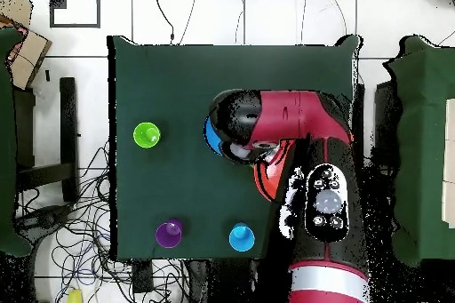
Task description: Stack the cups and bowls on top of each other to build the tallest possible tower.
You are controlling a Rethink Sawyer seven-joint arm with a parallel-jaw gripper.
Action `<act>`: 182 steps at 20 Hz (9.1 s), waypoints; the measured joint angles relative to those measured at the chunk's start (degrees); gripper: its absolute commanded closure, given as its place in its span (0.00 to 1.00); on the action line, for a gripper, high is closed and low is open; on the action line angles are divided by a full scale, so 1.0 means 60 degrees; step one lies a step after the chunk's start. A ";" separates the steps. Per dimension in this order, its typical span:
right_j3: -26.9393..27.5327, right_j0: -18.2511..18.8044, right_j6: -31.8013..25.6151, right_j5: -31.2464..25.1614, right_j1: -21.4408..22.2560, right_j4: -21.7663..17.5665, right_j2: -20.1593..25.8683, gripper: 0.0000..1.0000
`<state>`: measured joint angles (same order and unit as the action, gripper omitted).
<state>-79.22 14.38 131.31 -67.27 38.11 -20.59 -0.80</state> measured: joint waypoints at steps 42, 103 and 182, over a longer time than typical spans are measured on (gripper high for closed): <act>0.3183 -0.0745 0.0000 -0.0347 -0.1436 0.1160 -0.0507 1.00; 0.7747 -0.2237 0.0000 -0.2355 -0.4338 0.2707 -0.2166 1.00; 0.5658 -0.3117 0.0033 -0.0817 -0.3792 0.4064 -0.3837 1.00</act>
<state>-45.27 -4.32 131.51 -72.17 15.35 3.80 -23.82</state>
